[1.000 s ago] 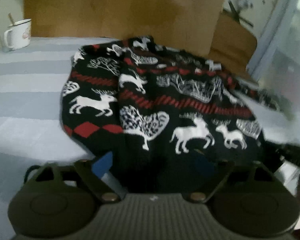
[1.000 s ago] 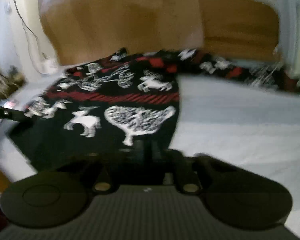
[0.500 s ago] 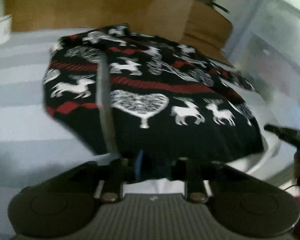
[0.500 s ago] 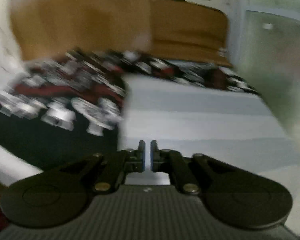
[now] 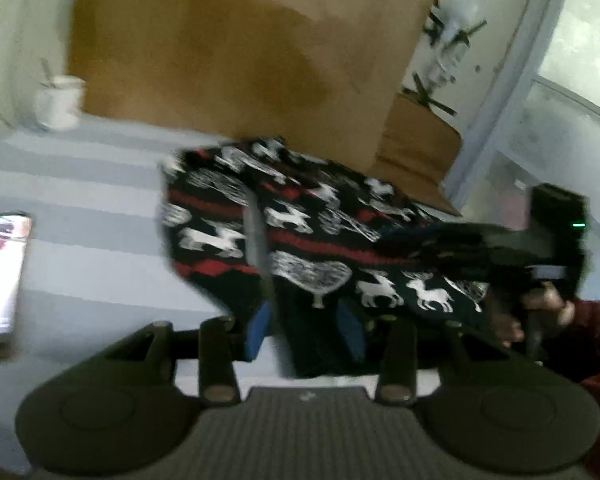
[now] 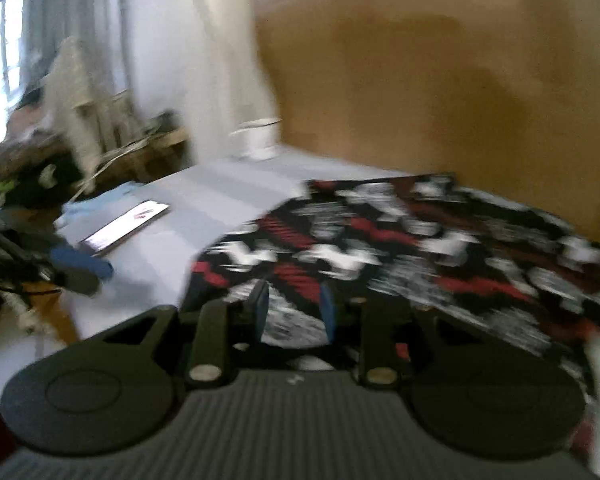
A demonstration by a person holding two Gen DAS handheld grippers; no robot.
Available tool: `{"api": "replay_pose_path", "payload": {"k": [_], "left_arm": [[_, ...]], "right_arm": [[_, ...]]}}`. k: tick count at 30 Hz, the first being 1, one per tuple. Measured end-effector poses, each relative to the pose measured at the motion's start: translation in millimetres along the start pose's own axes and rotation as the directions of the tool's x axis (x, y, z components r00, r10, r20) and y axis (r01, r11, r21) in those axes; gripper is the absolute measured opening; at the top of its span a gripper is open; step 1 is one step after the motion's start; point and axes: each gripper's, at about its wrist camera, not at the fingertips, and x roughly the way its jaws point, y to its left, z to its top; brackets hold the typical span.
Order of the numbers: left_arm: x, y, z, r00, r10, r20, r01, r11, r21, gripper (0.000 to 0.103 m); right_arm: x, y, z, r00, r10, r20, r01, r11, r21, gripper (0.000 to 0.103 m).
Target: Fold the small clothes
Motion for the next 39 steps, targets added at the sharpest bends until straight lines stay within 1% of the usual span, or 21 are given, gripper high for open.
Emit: {"api": "replay_pose_path", "payload": {"k": [3,4,6,7,9,13,14,16,17,19,21,23,24,26,28,29,31,32,33,34,39], "left_arm": [[-39.0,-6.2,-2.7,0.996,0.094,0.007,-0.094,0.995,0.032,0.041],[-50.9,-10.3,-5.0,0.992,0.123,0.014,-0.123,0.991,0.048,0.045],[-66.3,-19.1,-9.0,0.987,0.155,0.046,-0.158,0.985,0.065,0.052],[-68.5,-21.6,-11.0,0.986,0.151,0.067,-0.155,0.986,0.061,0.055],[-62.6,-19.8,-12.6,0.989,0.124,0.082,-0.127,0.991,0.033,0.056],[-35.3,-8.1,-19.1,0.995,0.090,0.036,-0.090,0.996,-0.014,0.056],[-30.6,-3.4,-20.5,0.996,0.081,0.027,-0.080,0.996,-0.028,0.056],[-27.6,6.1,-24.9,0.998,0.059,0.023,-0.058,0.997,-0.055,0.056],[-26.7,11.4,-26.4,0.998,0.054,0.024,-0.052,0.996,-0.067,0.056],[-25.6,20.3,-29.2,0.998,0.050,0.026,-0.048,0.994,-0.095,0.056],[-24.5,29.0,-30.2,0.999,0.041,0.032,-0.036,0.991,-0.131,0.056],[-23.4,32.2,-29.7,0.999,0.036,0.038,-0.030,0.988,-0.154,0.056],[-22.8,32.3,-28.5,0.998,0.036,0.042,-0.029,0.987,-0.156,0.056],[-22.8,32.0,-27.1,0.998,0.032,0.058,-0.023,0.988,-0.152,0.056],[-21.3,32.6,-25.6,0.997,0.024,0.069,-0.013,0.989,-0.148,0.056],[-18.6,34.5,-24.7,0.997,0.013,0.076,-0.001,0.988,-0.152,0.057],[-10.7,40.7,-22.5,0.997,-0.013,0.079,0.027,0.985,-0.171,0.057],[-3.6,44.6,-20.2,0.997,-0.028,0.074,0.041,0.982,-0.184,0.057],[4.4,48.4,-16.8,0.997,-0.039,0.068,0.052,0.979,-0.195,0.057],[10.5,51.2,-14.0,0.997,-0.045,0.066,0.058,0.977,-0.206,0.057],[38.9,72.5,9.8,0.989,-0.118,0.089,0.140,0.938,-0.318,0.058]], "right_arm": [[31.6,15.7,6.0,0.995,0.093,-0.024,-0.093,0.996,-0.015,0.036],[40.3,22.7,7.6,0.992,0.125,-0.028,-0.126,0.992,-0.028,0.039],[47.3,39.5,10.1,0.983,0.179,-0.038,-0.181,0.982,-0.058,0.054],[57.4,46.9,11.7,0.979,0.198,-0.051,-0.202,0.976,-0.078,0.057],[73.5,56.8,13.7,0.978,0.189,-0.086,-0.198,0.974,-0.112,0.059],[119.0,60.3,14.6,0.980,0.058,-0.189,-0.089,0.983,-0.161,0.063],[121.2,55.9,16.1,0.984,0.068,-0.168,-0.094,0.984,-0.151,0.059],[130.8,50.4,31.4,0.976,0.104,-0.192,-0.120,0.990,-0.075,0.020],[138.4,45.1,40.5,0.971,0.132,-0.200,-0.135,0.991,-0.004,0.014],[157.8,40.1,64.5,0.968,0.196,-0.160,-0.174,0.975,0.139,0.014],[179.3,40.8,93.0,0.955,0.285,-0.088,-0.249,0.924,0.289,0.014],[186.2,49.3,132.9,0.922,0.384,0.044,-0.369,0.841,0.396,0.013],[182.8,51.8,151.1,0.893,0.433,0.127,-0.444,0.792,0.419,0.013],[162.5,47.1,176.4,0.806,0.507,0.306,-0.592,0.685,0.424,0.013],[130.5,28.2,179.5,0.731,0.518,0.445,-0.678,0.626,0.386,0.013],[116.2,16.6,173.5,0.707,0.510,0.490,-0.699,0.610,0.373,0.014],[88.2,-15.5,146.5,0.671,0.494,0.553,-0.735,0.541,0.408,0.014],[73.9,-31.3,126.7,0.669,0.475,0.571,-0.738,0.516,0.435,0.014],[58.0,-45.0,103.7,0.692,0.441,0.571,-0.717,0.514,0.471,0.014],[42.0,-57.8,79.2,0.726,0.410,0.553,-0.684,0.515,0.516,0.014],[-27.5,-87.4,-26.2,0.837,0.330,0.437,-0.548,0.522,0.654,0.014]]}}
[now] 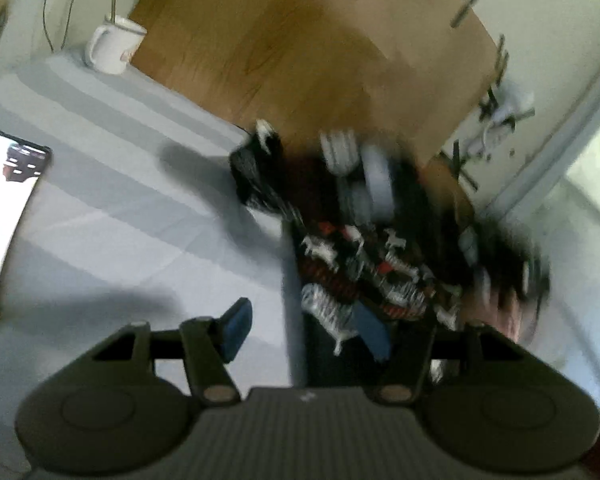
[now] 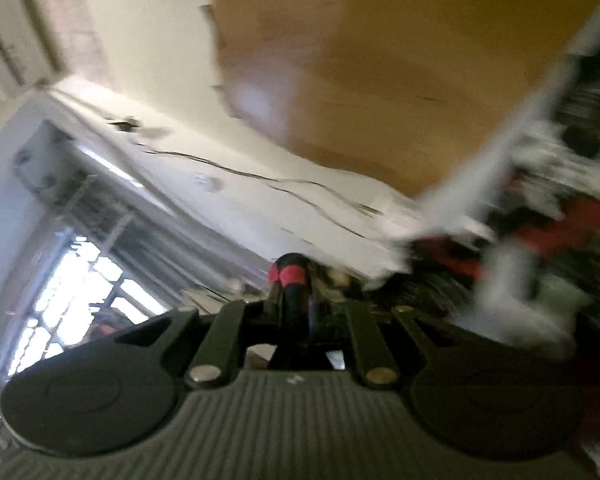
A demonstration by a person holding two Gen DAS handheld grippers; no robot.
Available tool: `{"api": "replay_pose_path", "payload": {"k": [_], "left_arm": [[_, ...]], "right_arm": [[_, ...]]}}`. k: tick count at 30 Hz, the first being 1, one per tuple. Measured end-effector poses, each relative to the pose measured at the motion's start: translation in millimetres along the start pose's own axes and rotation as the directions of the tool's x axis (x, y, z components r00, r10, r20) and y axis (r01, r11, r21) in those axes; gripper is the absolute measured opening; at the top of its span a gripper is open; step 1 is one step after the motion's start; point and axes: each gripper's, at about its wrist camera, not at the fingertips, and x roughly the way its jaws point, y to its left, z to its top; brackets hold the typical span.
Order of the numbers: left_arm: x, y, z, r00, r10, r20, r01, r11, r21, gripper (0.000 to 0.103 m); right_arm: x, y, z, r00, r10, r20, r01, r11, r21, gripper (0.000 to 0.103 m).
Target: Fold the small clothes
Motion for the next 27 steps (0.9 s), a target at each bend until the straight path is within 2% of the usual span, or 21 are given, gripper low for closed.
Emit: {"api": "replay_pose_path", "payload": {"k": [2,4,6,7,8,9,10,11,13,16,18,20,21,23,25,27], "left_arm": [[8.1,3.9,7.7,1.000,-0.021,0.005,0.022,0.999,-0.033,0.060],[20.2,5.2,13.0,1.000,-0.028,-0.003,0.028,0.998,-0.049,0.061],[35.0,3.5,14.2,0.999,-0.032,-0.018,0.031,0.999,-0.041,0.062],[42.8,2.7,15.1,0.999,-0.033,-0.031,0.032,0.999,-0.035,0.064],[53.5,2.2,15.9,0.998,-0.030,-0.049,0.029,0.999,-0.032,0.067],[63.2,2.4,16.2,0.998,-0.024,-0.066,0.022,0.999,-0.032,0.069],[75.1,2.7,17.8,0.996,-0.014,-0.084,0.011,0.999,-0.031,0.078],[84.0,3.3,19.3,0.996,0.000,-0.090,-0.003,1.000,-0.027,0.084],[98.9,5.9,24.6,0.995,0.031,-0.092,-0.033,0.999,-0.026,0.085],[114.8,10.1,32.1,0.995,0.048,-0.082,-0.051,0.998,-0.033,0.085],[126.3,11.0,34.2,0.993,0.084,-0.080,-0.086,0.996,-0.025,0.085],[135.6,10.6,33.9,0.992,0.102,-0.076,-0.103,0.995,-0.014,0.077],[139.6,9.9,33.6,0.990,0.118,-0.074,-0.119,0.993,-0.005,0.071],[146.5,5.3,31.6,0.985,0.161,-0.064,-0.159,0.987,0.035,0.034],[150.0,1.0,32.3,0.974,0.221,-0.043,-0.217,0.973,0.080,0.010],[146.9,1.0,41.3,0.964,0.265,0.004,-0.264,0.960,0.096,0.010]], "right_arm": [[-33.3,-13.3,-19.2,0.996,-0.085,-0.005,0.085,0.996,0.031,0.014],[-44.6,-23.0,-30.0,0.976,-0.209,-0.068,0.210,0.978,0.014,0.017],[-47.5,-16.7,-40.1,0.911,-0.379,-0.162,0.360,0.923,-0.135,0.027],[-50.0,-11.5,-40.7,0.894,-0.409,-0.180,0.377,0.907,-0.187,0.025],[-53.8,-3.1,-35.9,0.891,-0.415,-0.184,0.374,0.901,-0.220,0.031],[-56.2,6.5,-28.7,0.890,-0.425,-0.167,0.376,0.890,-0.257,0.042],[-57.8,20.5,-18.5,0.892,-0.435,-0.127,0.380,0.870,-0.314,0.044],[-56.0,30.3,-7.3,0.894,-0.438,-0.096,0.380,0.855,-0.353,0.045],[-44.9,44.0,20.1,0.896,-0.441,-0.047,0.388,0.831,-0.400,0.045],[-4.1,45.5,58.0,0.866,-0.500,0.002,0.449,0.776,-0.443,0.045],[42.3,42.0,80.4,0.847,-0.532,-0.001,0.472,0.753,-0.459,0.045],[86.6,22.4,98.1,0.830,-0.555,-0.046,0.479,0.753,-0.450,0.048],[113.4,15.1,104.7,0.814,-0.577,-0.071,0.491,0.747,-0.448,0.052],[158.7,3.5,113.3,0.758,-0.643,-0.110,0.540,0.714,-0.446,0.055],[203.3,-9.3,118.3,0.704,-0.699,-0.126,0.568,0.661,-0.489,0.057],[229.4,-21.3,115.0,0.658,-0.738,-0.147,0.577,0.620,-0.531,0.062]]}}
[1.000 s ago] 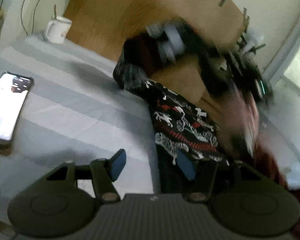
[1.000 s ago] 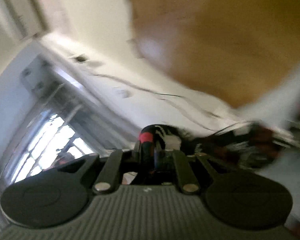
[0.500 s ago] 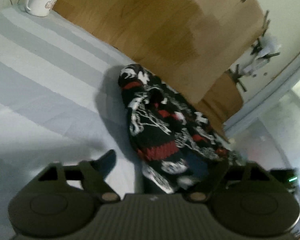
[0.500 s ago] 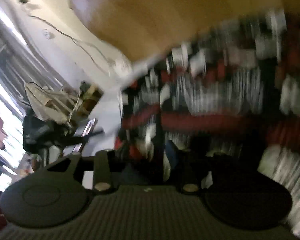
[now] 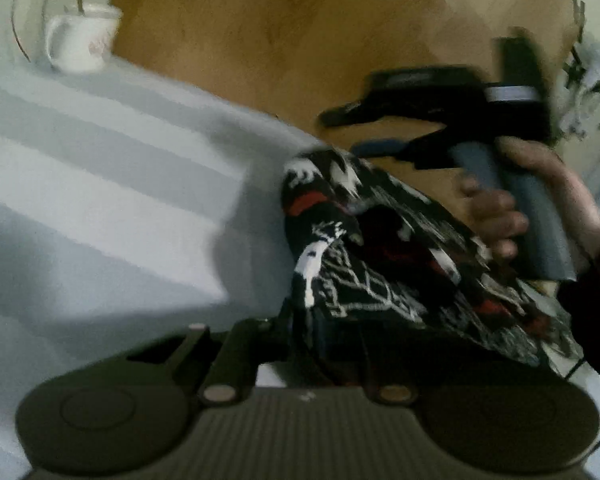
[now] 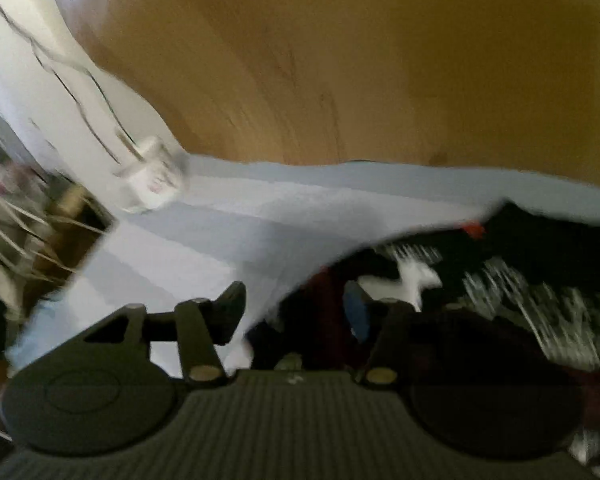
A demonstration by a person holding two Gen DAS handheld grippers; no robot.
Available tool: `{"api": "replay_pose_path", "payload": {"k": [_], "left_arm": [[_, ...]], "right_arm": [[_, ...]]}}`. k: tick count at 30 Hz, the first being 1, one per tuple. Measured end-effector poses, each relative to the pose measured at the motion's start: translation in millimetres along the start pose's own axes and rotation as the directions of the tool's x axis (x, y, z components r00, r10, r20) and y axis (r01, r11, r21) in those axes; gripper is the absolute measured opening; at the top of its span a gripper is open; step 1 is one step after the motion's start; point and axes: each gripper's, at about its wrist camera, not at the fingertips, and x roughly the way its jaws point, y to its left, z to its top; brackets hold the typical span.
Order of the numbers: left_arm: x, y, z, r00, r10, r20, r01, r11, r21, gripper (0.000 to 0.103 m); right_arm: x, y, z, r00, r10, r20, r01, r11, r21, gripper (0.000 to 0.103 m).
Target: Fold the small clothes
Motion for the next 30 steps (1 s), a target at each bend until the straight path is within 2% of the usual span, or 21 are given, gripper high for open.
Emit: {"api": "replay_pose_path", "payload": {"k": [1,2,3,4,5,7,8,10,11,12,15,17,19,20,21,23,25,28,30], "left_arm": [[-4.5,2.0,7.2,0.999,0.032,0.042,-0.033,0.999,0.008,0.010],[-10.8,4.2,14.9,0.993,0.069,0.092,-0.071,0.997,0.014,0.009],[-19.1,7.2,24.3,0.982,0.114,0.154,-0.117,0.993,0.014,0.009],[-26.5,11.4,31.8,0.971,0.139,0.197,-0.143,0.990,0.006,0.009],[-31.1,15.9,38.8,0.968,0.132,0.213,-0.133,0.991,-0.007,0.010],[-33.1,19.8,44.2,0.976,0.082,0.204,-0.080,0.997,-0.015,0.010],[-32.4,17.4,41.5,0.978,0.061,0.200,-0.063,0.998,0.001,0.010],[-29.4,8.6,32.1,0.981,0.023,0.194,-0.029,0.999,0.032,0.010],[-29.0,2.4,26.8,0.981,-0.010,0.196,0.002,0.999,0.044,0.010],[-29.4,-4.9,21.7,0.979,-0.038,0.201,0.026,0.998,0.062,0.010],[-32.6,-42.1,2.9,0.970,-0.118,0.212,0.080,0.981,0.179,0.011],[-29.1,-75.9,-16.2,0.966,-0.221,0.133,0.175,0.940,0.293,0.013],[-14.8,-110.1,-42.3,0.957,-0.288,-0.028,0.273,0.870,0.411,0.021],[-6.7,-123.1,-55.3,0.949,-0.295,-0.110,0.312,0.832,0.459,0.026],[1.3,-135.5,-70.9,0.948,-0.265,-0.175,0.318,0.801,0.508,0.028],[7.3,-146.8,-91.9,0.959,-0.201,-0.200,0.281,0.760,0.586,0.040],[4.6,-147.2,-98.3,0.963,-0.188,-0.192,0.267,0.745,0.612,0.046],[-17.4,-136.4,-95.0,0.963,-0.219,-0.155,0.268,0.756,0.597,0.052],[-37.6,-127.9,-86.8,0.962,-0.250,-0.113,0.268,0.770,0.580,0.060]], "right_arm": [[13.4,1.3,0.1,0.999,-0.011,-0.039,0.011,1.000,-0.010,0.059],[24.5,0.4,-2.5,0.997,-0.024,-0.075,0.022,1.000,-0.022,0.021],[27.4,-0.6,-4.9,0.995,-0.033,-0.089,0.030,0.999,-0.039,0.003],[20.2,-2.8,-6.8,0.999,-0.027,-0.044,0.025,0.999,-0.046,0.003],[1.9,-9.2,-9.5,0.999,0.008,0.037,-0.007,0.999,-0.036,0.003],[-28.4,-31.4,-17.8,0.991,0.035,0.131,-0.042,0.998,0.048,0.003],[-38.5,-38.2,-23.8,0.990,0.014,0.144,-0.023,0.998,0.058,0.003],[-55.8,-41.1,-40.8,0.988,-0.052,0.146,0.051,0.999,0.007,0.003],[-61.4,-41.3,-46.2,0.990,-0.039,0.135,0.039,0.999,0.001,0.008],[-69.0,-41.5,-49.8,0.992,-0.004,0.124,0.004,1.000,0.006,0.008],[-97.7,-30.8,-57.2,0.986,0.053,0.159,-0.049,0.998,-0.024,0.013],[-118.1,-26.8,-61.2,0.979,0.067,0.195,-0.058,0.997,-0.050,0.014],[-128.1,-24.8,-64.0,0.975,0.050,0.215,-0.038,0.997,-0.060,0.017],[-121.5,-24.2,-59.6,0.976,0.022,0.216,-0.008,0.998,-0.066,0.020],[-123.2,-24.6,-62.3,0.977,-0.004,0.212,0.020,0.997,-0.073,0.023],[-124.4,-23.3,-65.7,0.979,-0.039,0.199,0.059,0.993,-0.100,0.025],[-124.0,-17.0,-75.2,0.981,-0.044,0.190,0.074,0.986,-0.150,0.027],[-120.8,6.0,-78.4,0.981,-0.023,0.191,0.070,0.966,-0.247,0.034],[-116.9,20.7,-74.3,0.982,-0.006,0.189,0.062,0.954,-0.292,0.038]]}}
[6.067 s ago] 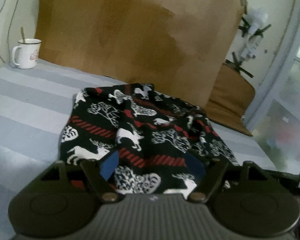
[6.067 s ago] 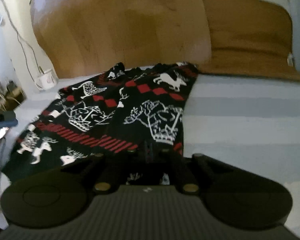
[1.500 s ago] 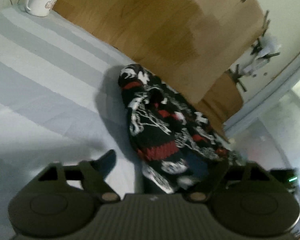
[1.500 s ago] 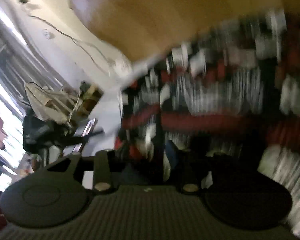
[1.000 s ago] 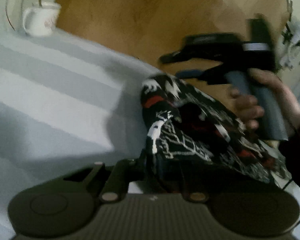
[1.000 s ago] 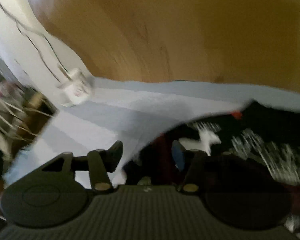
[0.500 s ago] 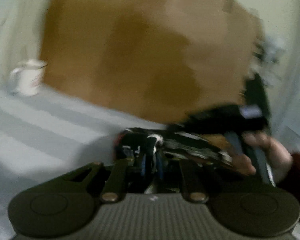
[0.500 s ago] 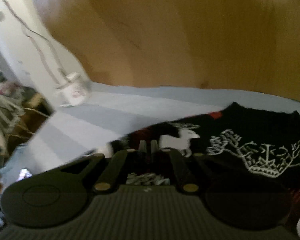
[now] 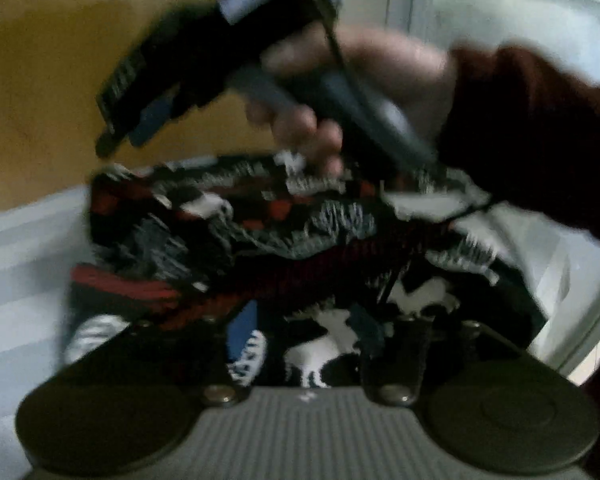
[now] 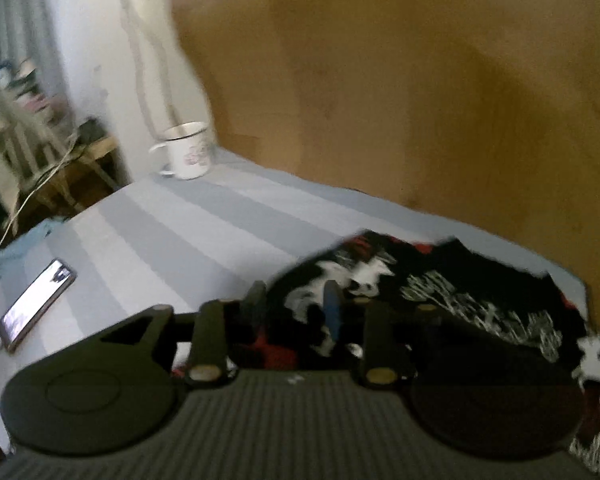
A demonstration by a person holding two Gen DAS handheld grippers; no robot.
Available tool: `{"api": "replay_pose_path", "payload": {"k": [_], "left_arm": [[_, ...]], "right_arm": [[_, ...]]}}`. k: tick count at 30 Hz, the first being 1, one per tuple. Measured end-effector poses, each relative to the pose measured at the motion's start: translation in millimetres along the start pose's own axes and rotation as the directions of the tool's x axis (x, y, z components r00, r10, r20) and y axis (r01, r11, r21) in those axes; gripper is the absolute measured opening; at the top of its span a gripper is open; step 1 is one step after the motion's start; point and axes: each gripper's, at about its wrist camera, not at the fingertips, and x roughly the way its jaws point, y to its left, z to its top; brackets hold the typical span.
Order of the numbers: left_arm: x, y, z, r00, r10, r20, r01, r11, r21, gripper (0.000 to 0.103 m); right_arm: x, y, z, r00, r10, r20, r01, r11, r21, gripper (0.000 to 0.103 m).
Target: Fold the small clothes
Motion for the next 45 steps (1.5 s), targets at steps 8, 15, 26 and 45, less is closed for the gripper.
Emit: {"api": "replay_pose_path", "payload": {"k": [8,15,26,45], "left_arm": [[-64.8,76.7,-4.4,0.974,0.182,0.138,-0.125,0.930,-0.346,0.096],[-1.2,114.8,-16.4,0.996,0.090,-0.007,-0.083,0.875,-0.477,0.019],[-55.7,177.6,-14.7,0.875,0.474,0.096,-0.288,0.669,-0.685,0.018],[-53.4,114.8,-20.4,0.972,0.233,-0.029,-0.203,0.769,-0.607,0.059]], "right_arm": [[64.6,27.3,4.9,0.978,-0.182,-0.104,0.161,0.970,-0.183,0.068],[68.0,-10.4,21.8,0.992,-0.113,-0.060,0.113,0.994,-0.002,0.012],[209.4,-31.6,65.6,0.992,0.123,0.017,-0.120,0.919,0.376,0.019],[-46.6,-39.6,-88.6,0.996,0.070,0.061,-0.078,0.986,0.148,0.043]]}}
